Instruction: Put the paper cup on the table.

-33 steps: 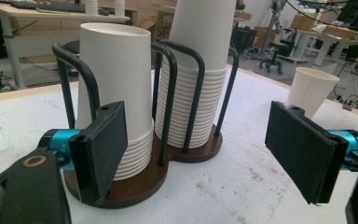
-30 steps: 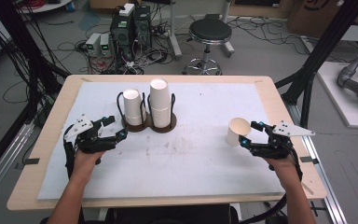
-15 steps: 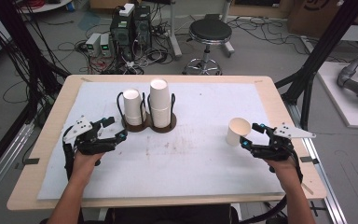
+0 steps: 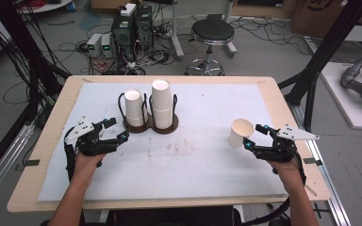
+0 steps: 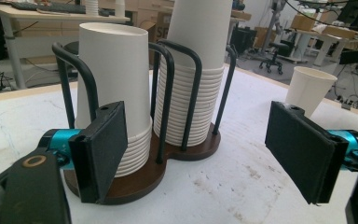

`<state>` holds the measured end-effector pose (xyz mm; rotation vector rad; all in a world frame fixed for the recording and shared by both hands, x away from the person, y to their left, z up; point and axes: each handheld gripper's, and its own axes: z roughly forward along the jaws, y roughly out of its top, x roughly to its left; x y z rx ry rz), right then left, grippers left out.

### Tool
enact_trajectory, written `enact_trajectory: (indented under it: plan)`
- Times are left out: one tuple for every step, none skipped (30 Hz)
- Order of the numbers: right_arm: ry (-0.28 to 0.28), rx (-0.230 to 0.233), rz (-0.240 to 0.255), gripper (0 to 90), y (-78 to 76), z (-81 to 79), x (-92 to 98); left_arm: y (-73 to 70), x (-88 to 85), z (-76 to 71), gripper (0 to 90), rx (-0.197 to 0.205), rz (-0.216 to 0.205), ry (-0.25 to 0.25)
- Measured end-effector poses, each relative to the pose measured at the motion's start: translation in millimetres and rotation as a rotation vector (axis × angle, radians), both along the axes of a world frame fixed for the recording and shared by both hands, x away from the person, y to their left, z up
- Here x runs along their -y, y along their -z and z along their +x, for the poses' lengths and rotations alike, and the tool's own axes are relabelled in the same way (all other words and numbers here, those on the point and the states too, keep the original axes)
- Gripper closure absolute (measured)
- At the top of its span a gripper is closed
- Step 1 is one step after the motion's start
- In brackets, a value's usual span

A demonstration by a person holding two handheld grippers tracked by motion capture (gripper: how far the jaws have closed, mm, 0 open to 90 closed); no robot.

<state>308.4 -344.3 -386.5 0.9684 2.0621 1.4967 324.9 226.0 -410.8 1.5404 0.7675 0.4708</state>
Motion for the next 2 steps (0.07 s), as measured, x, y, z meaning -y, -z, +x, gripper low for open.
enact_trajectory:
  plan:
    - [0.003, 0.003, 0.001, 20.8, 0.0, 0.1, 0.4, 0.1, 0.3, 0.2, 21.0, -0.002, 0.000, 0.000]
    - [0.004, 0.005, 0.001, 20.8, -0.1, 0.1, 0.8, 0.3, 0.5, 0.6, 21.0, -0.003, 0.002, 0.001]
